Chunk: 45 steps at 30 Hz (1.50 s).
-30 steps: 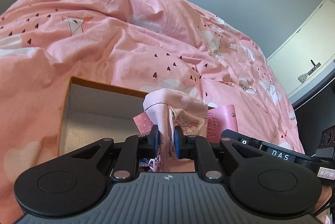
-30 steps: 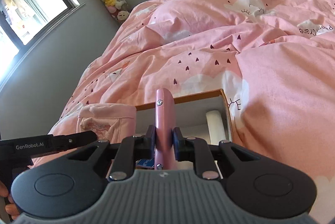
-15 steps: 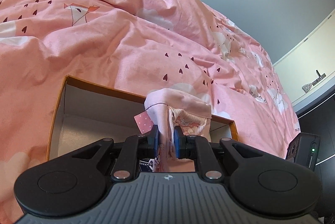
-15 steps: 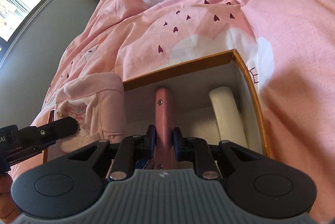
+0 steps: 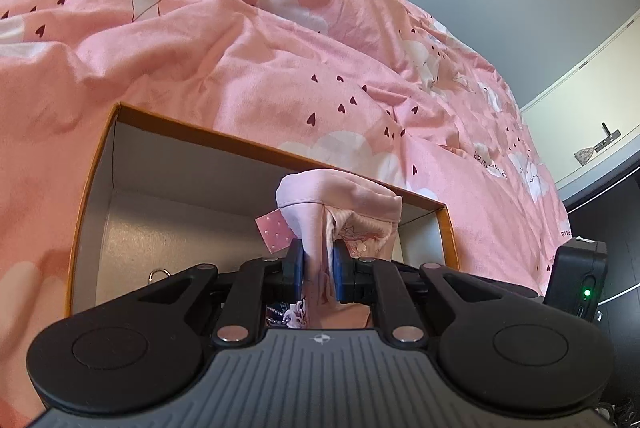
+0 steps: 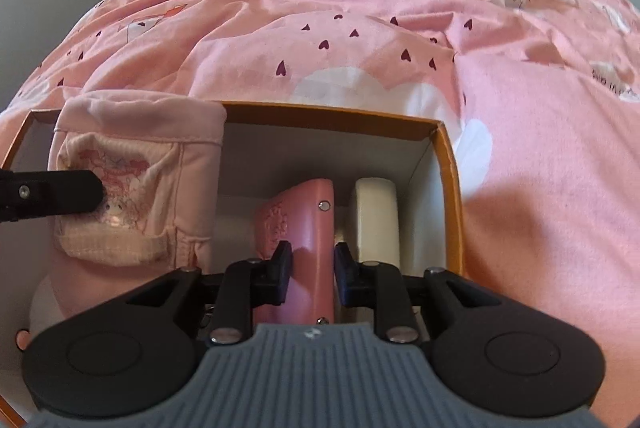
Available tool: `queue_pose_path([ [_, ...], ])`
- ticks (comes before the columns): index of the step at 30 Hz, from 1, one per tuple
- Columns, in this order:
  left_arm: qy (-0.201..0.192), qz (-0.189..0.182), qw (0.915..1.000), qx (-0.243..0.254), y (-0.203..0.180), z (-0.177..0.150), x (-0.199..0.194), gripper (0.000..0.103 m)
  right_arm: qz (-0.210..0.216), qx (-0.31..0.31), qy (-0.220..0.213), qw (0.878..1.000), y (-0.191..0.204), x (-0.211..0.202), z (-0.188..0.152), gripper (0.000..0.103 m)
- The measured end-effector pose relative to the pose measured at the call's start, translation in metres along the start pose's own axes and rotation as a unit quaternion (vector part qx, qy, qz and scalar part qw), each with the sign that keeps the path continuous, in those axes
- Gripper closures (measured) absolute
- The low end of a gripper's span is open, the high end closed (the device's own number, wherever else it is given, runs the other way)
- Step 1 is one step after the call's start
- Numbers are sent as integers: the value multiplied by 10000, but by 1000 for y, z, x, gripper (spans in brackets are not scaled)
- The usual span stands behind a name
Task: Organize objects
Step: 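Lift the pink pouch and pink case and carry both into the shoebox, then open both grippers to drop the pouch and case in the shoebox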
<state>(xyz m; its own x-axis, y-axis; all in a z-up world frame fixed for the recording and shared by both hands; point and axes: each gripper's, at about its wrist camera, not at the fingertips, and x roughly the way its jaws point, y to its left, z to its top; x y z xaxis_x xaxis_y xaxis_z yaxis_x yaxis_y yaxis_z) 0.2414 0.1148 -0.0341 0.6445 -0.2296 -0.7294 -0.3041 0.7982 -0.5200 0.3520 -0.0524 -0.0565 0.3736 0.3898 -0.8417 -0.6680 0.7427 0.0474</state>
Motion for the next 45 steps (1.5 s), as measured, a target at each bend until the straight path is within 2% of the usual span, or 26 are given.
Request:
queue_pose_path([
  [9,83,176,9994,-300,4,-5,20,87,-182,-273,-352,9988,-8,-32,-1,81],
  [16,115,626,9979,85,-14,-4,33,87,6,-162,-293,9994,-8,-33,-9,81],
  [18,135,570,9982,134,-19,-4,37,87,-4,-147,-307,9994,-9,-32,-10,81],
  [21,270,251,9993,-55,-21,-2,47,87,-22,-86,-349,9994,-12,-34,-10,81],
  [26,343,455,9984,-36,-27,-5,65,87,-180,-224,-486,9984,-15,-41,-10,81],
  [29,436,333,9981,-280,-21,-4,74,87,-117,-238,-490,9984,-16,-42,-11,81],
  [34,614,434,9964,-381,-15,-5,90,86,-79,-237,-429,9988,-15,-37,-14,81],
  [39,790,521,9951,-270,-10,-7,100,66,-1,-291,-338,9990,-12,-30,-17,81],
  [41,839,514,9949,-211,-12,-7,99,63,22,-283,-282,9992,-12,-28,-18,81],
  [44,759,452,9960,-118,-14,-4,88,49,60,-272,-263,9993,-11,-27,-19,81],
  [45,689,407,9968,-91,-14,-3,81,48,65,-271,-272,9992,-11,-28,-20,81],
])
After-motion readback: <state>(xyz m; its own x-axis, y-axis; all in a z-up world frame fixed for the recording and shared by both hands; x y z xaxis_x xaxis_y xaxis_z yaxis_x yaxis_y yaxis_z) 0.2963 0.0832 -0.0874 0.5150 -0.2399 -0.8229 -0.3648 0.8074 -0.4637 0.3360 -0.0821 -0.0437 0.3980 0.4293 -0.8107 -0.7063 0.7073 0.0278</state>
